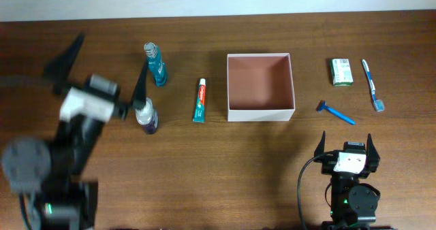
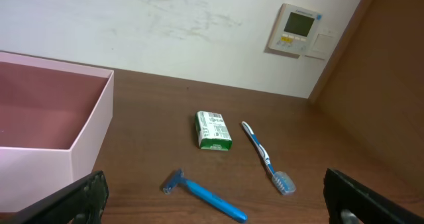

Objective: Pack container
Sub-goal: 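Raise the left gripper and move it over the teal mouthwash bottle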

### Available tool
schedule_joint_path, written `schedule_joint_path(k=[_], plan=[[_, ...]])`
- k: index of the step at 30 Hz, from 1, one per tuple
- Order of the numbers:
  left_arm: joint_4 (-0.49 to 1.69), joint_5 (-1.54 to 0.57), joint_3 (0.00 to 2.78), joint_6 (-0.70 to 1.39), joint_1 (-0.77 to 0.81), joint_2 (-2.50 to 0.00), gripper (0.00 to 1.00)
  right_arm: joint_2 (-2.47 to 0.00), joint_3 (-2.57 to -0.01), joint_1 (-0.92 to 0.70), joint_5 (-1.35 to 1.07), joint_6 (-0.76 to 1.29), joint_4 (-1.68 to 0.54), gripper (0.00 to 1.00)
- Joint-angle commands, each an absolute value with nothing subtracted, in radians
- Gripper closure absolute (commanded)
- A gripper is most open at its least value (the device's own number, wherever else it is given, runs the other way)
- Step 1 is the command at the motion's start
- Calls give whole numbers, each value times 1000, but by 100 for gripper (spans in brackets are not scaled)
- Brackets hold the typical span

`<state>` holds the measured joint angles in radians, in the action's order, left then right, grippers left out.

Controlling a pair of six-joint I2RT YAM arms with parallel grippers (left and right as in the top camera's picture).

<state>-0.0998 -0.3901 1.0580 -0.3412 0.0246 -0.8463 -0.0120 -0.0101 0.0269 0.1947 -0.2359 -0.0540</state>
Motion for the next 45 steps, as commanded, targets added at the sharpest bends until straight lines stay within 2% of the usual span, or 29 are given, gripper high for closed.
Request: schedule_joint_path(k=[1,5,7,11,15,18,23,29,31,37,42,45], plan=[[-78,-612,1199,-360,17,-989,1,-6,-6,20,218,-232,-62,1],[-59,-659,1334,-360,17,-1113,1,-6,-6,20,218,-232,-62,1],[46,-635,1447,-350,17,-1184,0,-6,-6,20,218,-232,-62,1],[456,-552,1794,-335,11,-1365,1,-6,-6,20,218,-232,-62,1],[953,-610,2193,-339,-18,-1583,1,-6,-6,20,218,-232,-62,1],[1126,-625,2336,-338,-18,-1685,1,-6,-6,20,218,-232,-62,1],[1142,-581,2342,-327,1,-1735,0,-6,-6,20,218,-232,-62,1],[1280,-179,2342,-283,85,-1817,1,-6,-6,20,218,-232,-62,1],[1332,-104,2342,-236,99,-1852,1,-6,-6,20,218,-232,-62,1],[1324,-234,2342,-223,103,-1914,1,-6,-6,20,218,-232,-62,1],[1266,-223,2342,-8,62,-1930,1,-6,-6,20,218,-232,-62,1],[1320,-302,2342,8,4,-1957,1,-6,-6,20,218,-232,-62,1]])
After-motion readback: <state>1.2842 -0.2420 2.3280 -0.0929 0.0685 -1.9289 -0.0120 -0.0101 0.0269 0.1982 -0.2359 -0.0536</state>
